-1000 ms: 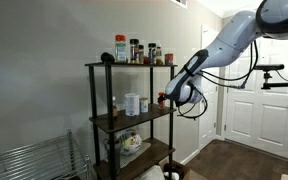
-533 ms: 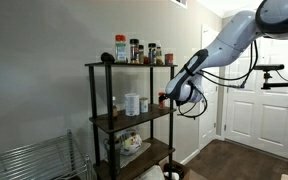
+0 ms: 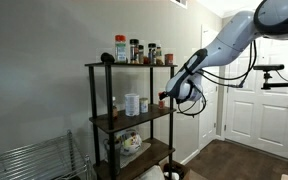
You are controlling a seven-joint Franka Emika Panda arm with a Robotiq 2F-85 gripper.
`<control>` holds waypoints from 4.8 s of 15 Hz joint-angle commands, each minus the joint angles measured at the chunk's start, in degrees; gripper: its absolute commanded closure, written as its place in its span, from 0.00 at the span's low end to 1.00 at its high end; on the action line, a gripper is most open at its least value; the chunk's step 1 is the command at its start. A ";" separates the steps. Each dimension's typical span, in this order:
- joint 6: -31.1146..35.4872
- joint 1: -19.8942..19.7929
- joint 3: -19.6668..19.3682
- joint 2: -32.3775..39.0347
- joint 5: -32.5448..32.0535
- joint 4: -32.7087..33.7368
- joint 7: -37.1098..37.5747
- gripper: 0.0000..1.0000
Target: Pick up the jar on the right side of the second shelf and put it on the left side of the topmost shelf.
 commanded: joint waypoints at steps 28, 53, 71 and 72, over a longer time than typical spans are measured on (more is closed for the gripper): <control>0.43 31.69 -34.46 29.04 30.75 23.80 19.45 0.00; -7.49 29.54 -41.88 40.14 39.39 37.13 27.15 0.00; -18.34 30.88 -52.45 50.79 37.23 45.37 41.92 0.33; -18.33 30.82 -52.65 51.02 37.27 45.58 41.88 0.40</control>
